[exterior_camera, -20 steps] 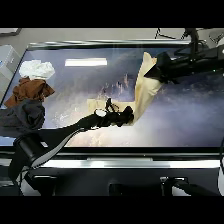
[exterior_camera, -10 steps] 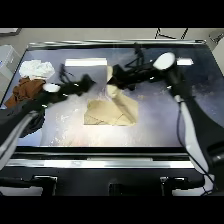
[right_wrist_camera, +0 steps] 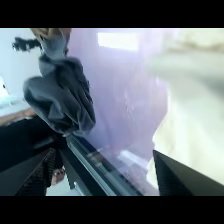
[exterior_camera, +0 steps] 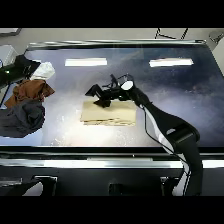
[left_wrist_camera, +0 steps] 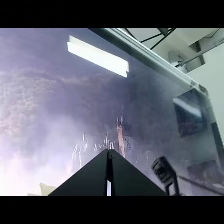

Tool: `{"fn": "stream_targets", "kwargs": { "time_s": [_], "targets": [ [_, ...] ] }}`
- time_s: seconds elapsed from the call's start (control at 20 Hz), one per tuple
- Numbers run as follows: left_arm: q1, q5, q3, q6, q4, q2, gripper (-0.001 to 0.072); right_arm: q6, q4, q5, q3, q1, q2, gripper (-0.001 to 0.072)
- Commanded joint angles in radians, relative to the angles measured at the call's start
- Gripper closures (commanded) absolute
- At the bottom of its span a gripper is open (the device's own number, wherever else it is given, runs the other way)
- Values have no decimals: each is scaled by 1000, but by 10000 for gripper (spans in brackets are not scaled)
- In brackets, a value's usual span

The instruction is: Fold the clothes and pants, and hang the long-sleeved shirts on hangers.

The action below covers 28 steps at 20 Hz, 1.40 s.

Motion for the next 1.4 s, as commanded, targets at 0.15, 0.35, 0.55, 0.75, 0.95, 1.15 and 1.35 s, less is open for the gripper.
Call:
{"fn": "stream_targets", "kwargs": {
  "time_s": [0.15,0.35,0.55,0.75,0.95,1.15,1.35],
  "targets": [
    [20,-91,0,12,51,48,681,94,-565,447,1,-375,148,6],
    [14,-109,0,16,55,48,681,100,-795,680,-115,-492,152,24],
    [2,-126,0,15,55,48,681,-35,-484,417,-289,-434,134,31],
    [-11,-139,0,11,55,48,681,-90,-348,352,-298,-382,70,92],
    [-27,-138,0,11,54,48,681,-141,-264,365,-294,-389,71,678],
    [-41,-138,0,11,54,48,681,-217,-200,406,-185,-523,114,678],
    [-48,-138,0,11,55,48,681,-162,-203,418,-78,-790,150,680]
  ]
}}
